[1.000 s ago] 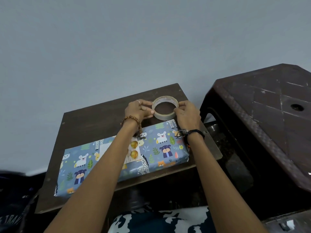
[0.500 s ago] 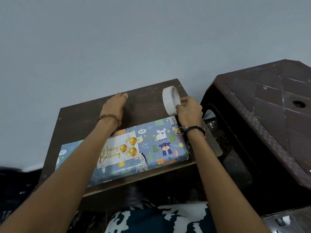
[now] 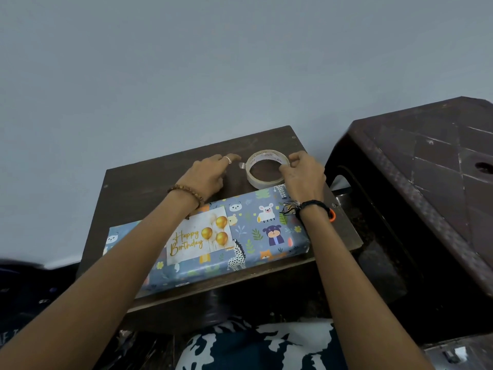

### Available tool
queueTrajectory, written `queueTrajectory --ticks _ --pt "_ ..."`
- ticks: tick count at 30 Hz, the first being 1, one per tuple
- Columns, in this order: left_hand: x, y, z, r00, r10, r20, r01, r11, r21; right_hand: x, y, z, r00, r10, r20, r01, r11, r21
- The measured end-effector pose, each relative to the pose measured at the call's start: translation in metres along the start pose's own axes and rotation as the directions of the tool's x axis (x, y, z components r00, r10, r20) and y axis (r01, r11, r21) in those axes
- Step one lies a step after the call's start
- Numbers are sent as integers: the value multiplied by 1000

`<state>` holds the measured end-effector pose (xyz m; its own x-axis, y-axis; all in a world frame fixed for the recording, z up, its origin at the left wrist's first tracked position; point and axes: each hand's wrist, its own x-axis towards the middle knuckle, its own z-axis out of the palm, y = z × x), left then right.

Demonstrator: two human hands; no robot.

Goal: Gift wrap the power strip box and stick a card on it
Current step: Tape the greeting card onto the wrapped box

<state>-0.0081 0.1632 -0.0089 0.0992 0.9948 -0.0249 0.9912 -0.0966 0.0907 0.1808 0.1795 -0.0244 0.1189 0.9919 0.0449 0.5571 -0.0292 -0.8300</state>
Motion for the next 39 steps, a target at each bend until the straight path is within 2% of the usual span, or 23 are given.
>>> queueTrajectory --ticks 3,5,7,9,11,12,14,15,16,17,19,21,23,26,29,34,39 --pt "-1 -5 -1 981 -191 33 191 924 -330 0 0 -1 1000 -1 3 1 1000 -9" --pt "-3 -9 0 966 -257 16 236 859 -454 0 1 -1 1000 -4 6 5 1000 -19" --pt "-4 -10 1 966 -252 -58 214 904 -370 0 1 -1 1000 -13 5 13 999 -35" --pt "-5 -6 2 964 -215 -154 193 970 -145 1 1 -1 1000 -21 6 21 998 -59" --pt "-7 2 1 955 -191 -225 210 976 65 2 -1 -2 999 -39 2 39 995 -92" --pt "-7 5 0 946 -195 -257 227 969 98 1 -2 -2 998 -60 -1 59 991 -119" --pt "-9 8 -3 911 -239 -335 254 967 0 -1 -5 -3 991 -129 -18 125 978 -167" --pt "-11 10 -6 885 -289 -365 257 957 -135 -1 -7 -3 984 -177 -32 170 973 -157" --pt "-13 12 -9 860 -358 -364 244 915 -323 -2 -10 -4 973 -228 -48 221 968 -117" --pt "-15 15 -12 843 -429 -325 218 824 -522 -2 -13 -3 961 -271 -58 268 962 -49" --pt "-23 25 -19 837 -516 -185 177 574 -799 -3 -21 -3 947 -319 -27 319 938 135" --pt "-31 34 -20 846 -525 -91 174 433 -884 -8 -31 -1 943 -321 93 273 901 338" --pt "-35 39 -16 847 -530 -31 167 321 -932 -15 -40 1 916 -307 258 146 855 498" --pt "-40 42 -8 852 -524 21 107 135 -985 -21 -45 6 860 -289 420 -19 805 593" --pt "-46 41 -5 858 -513 -19 28 85 -996 -19 -43 13 851 -250 462 -113 772 626" --pt "-49 40 -7 862 -505 -41 -43 7 -999 -17 -45 17 830 -270 488 -186 692 698" --pt "-49 38 -7 857 -513 -44 -79 -48 -996 -18 -51 24 854 -207 478 -243 652 718"
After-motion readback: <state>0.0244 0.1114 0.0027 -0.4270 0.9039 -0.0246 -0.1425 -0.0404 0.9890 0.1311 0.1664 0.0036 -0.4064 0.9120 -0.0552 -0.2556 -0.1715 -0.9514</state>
